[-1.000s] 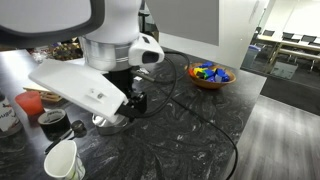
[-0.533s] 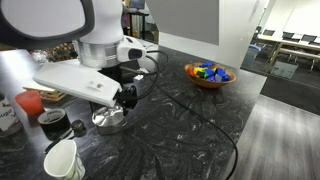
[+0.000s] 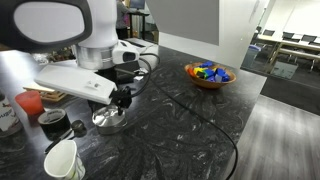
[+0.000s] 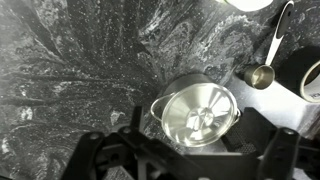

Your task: Take the lid from the silver pot and put it on the table

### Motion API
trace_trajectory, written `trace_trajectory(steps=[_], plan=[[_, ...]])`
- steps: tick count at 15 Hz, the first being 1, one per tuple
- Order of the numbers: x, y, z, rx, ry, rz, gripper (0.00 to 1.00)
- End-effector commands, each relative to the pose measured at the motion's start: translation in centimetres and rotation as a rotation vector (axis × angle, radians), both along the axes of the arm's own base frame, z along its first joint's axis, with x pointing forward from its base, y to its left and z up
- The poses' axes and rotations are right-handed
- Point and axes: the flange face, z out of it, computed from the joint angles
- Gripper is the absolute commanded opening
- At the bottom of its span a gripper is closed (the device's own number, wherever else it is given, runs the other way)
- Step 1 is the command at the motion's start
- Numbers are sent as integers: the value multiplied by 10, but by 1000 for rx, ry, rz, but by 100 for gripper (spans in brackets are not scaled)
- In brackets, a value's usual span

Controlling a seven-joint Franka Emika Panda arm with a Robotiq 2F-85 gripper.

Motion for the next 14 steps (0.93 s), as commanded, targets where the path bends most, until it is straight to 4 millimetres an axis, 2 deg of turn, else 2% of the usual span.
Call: trace_trajectory(steps=[1,4,6,9,11,14], plan=[[16,35,-21,-41,-17,25,100],[30,63,-45,-75,-40,-6,100],[40,66,-60,-99,-63,-51,100],[46,59,-73,-117,-81,-126,100],[47,59,-76,-115,-78,-147,100],[46,70,-76,-117,-76,-141,100]])
